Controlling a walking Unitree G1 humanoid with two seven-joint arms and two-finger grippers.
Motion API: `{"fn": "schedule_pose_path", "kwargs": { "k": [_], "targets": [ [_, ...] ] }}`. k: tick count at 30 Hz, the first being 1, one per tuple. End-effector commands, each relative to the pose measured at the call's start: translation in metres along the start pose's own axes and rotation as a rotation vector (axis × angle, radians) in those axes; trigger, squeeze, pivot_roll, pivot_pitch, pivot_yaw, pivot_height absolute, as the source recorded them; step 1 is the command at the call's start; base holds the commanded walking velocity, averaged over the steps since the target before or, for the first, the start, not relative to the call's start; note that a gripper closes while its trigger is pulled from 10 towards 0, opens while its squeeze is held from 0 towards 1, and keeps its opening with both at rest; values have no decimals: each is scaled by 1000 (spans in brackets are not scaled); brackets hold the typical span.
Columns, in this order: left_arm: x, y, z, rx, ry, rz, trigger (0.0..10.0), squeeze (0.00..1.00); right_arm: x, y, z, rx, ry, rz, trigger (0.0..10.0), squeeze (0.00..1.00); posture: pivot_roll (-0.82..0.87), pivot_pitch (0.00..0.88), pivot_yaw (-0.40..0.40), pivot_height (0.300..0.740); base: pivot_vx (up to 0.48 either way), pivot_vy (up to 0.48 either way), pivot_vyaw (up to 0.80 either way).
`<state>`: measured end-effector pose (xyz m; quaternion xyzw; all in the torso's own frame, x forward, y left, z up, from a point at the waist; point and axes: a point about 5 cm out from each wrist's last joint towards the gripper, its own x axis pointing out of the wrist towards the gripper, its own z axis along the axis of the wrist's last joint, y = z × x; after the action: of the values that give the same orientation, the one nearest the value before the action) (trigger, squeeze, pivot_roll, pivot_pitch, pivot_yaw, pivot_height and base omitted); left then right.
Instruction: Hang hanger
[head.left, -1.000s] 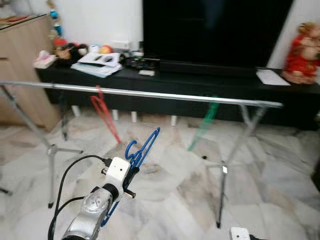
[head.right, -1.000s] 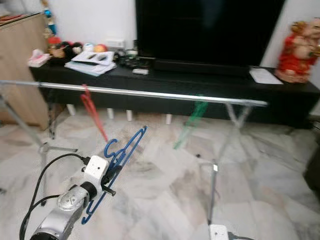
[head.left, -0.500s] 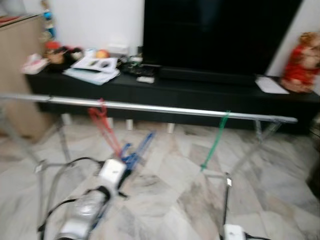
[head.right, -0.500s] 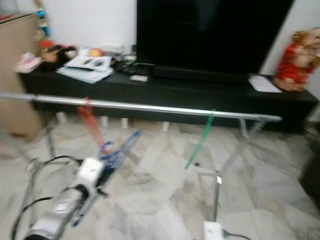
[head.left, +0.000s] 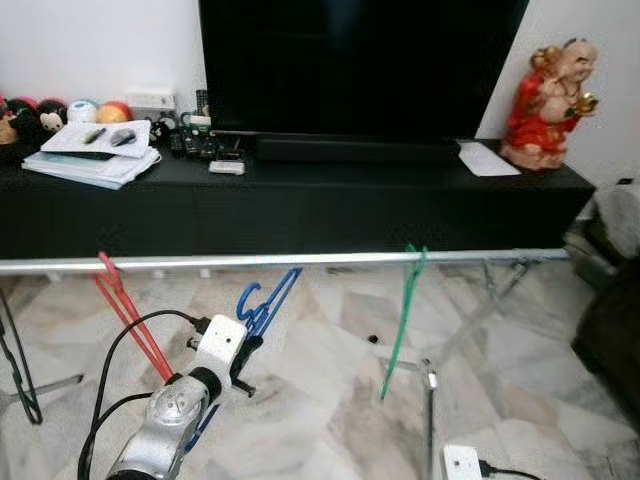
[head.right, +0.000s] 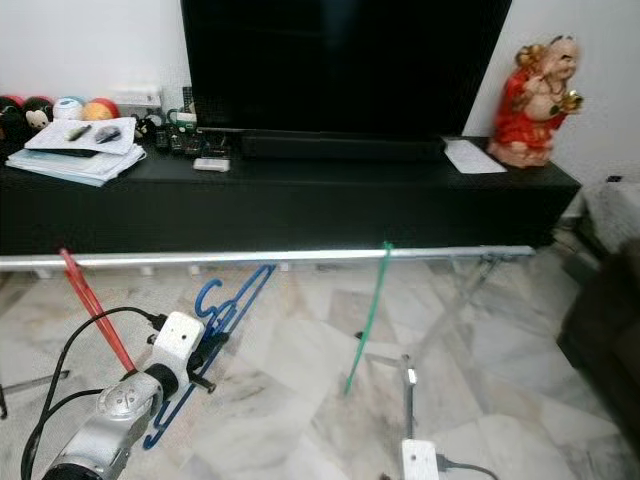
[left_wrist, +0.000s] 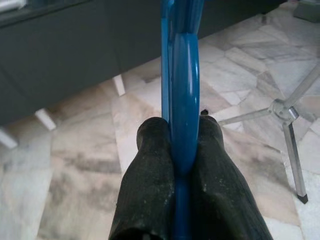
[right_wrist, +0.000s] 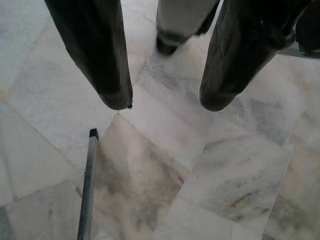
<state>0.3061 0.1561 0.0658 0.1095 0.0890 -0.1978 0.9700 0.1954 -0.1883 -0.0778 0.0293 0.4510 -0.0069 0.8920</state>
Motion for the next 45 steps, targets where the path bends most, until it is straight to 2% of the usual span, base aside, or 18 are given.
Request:
{"fn": "schedule_pose_path", "kwargs": {
  "k": [1,5,11,13,16,20,23,25,34,41,45],
  "targets": [
    [7,-13,12,33,-39,-70,10000,0,-3,-12,-7,0,24,-36,10000,0,111,32,-56,740,0,0,0],
    [8,-18,16,79,-41,-129,10000,0,-3,-12,-7,0,25,-35,10000,0,110,32,-57,740,0,0,0],
    [16,-15,21,140,-25,-105,10000,0,-3,-11,-7,3,24,-34,10000,0,110,29,-56,740,0,0,0],
    [27,-6,29,135,-17,-49,10000,0,-3,-11,-7,4,23,-34,10000,0,111,27,-57,740,0,0,0],
    [33,-1,33,127,4,-15,10000,0,-3,-11,-7,4,23,-34,10000,0,110,26,-60,740,0,0,0],
    [45,7,43,72,25,53,10000,0,-3,-12,-7,1,25,-32,10000,0,101,20,-65,740,0,0,0],
    [51,11,47,64,63,91,10000,0,-3,-12,-7,0,24,-32,10000,0,99,16,-70,740,0,0,0],
    [56,15,46,29,115,126,10000,0,-3,-13,-6,-3,26,-32,10000,0,98,15,-73,740,0,0,0],
    [60,14,42,-34,193,151,10000,0,-3,-14,-5,-12,29,-25,10000,0,93,10,-82,740,0,0,0],
    [58,11,27,-33,303,150,10000,0,-3,-14,-5,-16,32,-21,10000,0,93,9,-85,740,0,0,0],
    [58,12,26,-33,301,155,10000,0,-3,-14,-5,-17,33,-19,10000,0,93,9,-85,740,0,0,0]
  ]
}}
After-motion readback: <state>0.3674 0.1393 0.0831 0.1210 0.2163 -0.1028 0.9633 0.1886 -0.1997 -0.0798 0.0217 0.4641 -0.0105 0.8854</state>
